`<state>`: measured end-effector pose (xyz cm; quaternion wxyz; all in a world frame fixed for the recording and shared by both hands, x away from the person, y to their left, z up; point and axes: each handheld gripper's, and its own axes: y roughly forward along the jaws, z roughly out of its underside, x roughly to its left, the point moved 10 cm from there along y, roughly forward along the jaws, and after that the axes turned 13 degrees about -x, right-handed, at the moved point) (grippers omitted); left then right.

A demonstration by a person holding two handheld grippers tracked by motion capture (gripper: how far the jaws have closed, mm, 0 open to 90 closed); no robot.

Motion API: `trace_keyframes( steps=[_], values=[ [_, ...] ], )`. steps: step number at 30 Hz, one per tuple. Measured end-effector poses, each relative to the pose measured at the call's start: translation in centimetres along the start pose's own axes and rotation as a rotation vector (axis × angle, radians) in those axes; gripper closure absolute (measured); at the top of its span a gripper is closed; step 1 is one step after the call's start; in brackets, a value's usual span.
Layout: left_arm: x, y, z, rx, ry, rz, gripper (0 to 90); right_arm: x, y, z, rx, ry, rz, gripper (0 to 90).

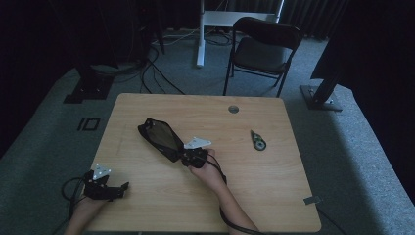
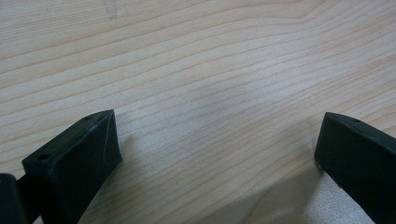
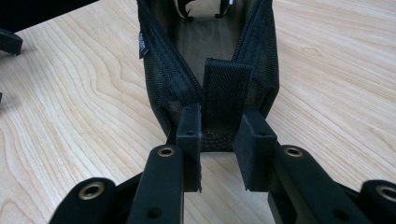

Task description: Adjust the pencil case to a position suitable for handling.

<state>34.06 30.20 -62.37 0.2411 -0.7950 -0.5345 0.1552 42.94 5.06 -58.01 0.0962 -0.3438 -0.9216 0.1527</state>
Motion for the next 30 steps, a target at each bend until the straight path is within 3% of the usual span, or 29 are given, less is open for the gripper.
trace_keyframes(
  steps=[30],
  values=[
    [0.0, 0.0, 0.0, 0.000, 0.000, 0.000, 0.1, -3.3, -6.3, 1.3, -0.004, 0.006, 0.051, 72.6]
  ],
)
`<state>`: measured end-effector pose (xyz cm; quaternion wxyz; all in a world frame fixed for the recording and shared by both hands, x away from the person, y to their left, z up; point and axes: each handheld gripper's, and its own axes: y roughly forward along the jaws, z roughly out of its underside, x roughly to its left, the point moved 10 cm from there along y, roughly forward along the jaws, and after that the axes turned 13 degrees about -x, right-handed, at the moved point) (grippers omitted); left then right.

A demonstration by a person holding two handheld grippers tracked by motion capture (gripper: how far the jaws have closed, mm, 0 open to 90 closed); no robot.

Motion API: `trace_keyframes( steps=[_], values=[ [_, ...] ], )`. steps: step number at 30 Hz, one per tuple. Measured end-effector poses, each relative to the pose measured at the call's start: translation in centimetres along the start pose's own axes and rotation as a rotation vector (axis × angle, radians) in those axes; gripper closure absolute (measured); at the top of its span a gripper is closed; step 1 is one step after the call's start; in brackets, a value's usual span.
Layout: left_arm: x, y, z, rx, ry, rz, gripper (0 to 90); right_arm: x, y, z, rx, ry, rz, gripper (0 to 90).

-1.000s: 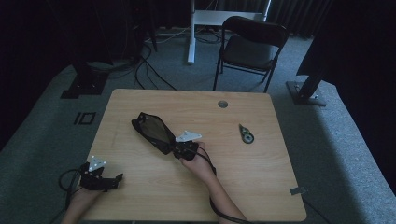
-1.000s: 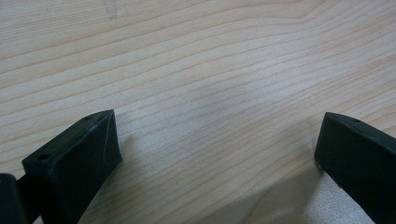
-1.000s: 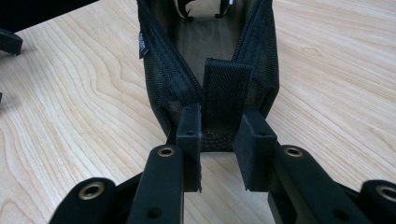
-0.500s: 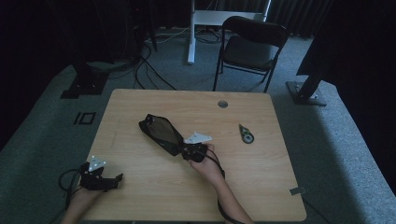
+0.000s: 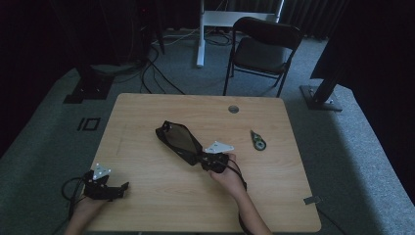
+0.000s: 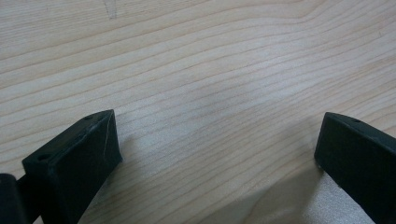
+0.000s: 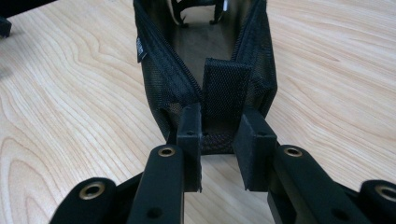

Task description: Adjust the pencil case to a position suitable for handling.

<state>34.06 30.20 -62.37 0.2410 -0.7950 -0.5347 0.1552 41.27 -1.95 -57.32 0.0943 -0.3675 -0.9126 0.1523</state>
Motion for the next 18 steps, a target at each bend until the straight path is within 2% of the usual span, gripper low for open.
trace_keyframes(
  steps=[5, 18],
  values=[
    [0.0, 0.0, 0.0, 0.000, 0.000, 0.000, 0.1, -0.4, -1.1, 0.4, 0.001, 0.009, 0.001, 72.6],
    [0.0, 0.0, 0.0, 0.001, 0.002, 0.001, 0.1, -2.1, -4.2, 1.6, -0.003, 0.027, 0.046, 72.6]
  ],
)
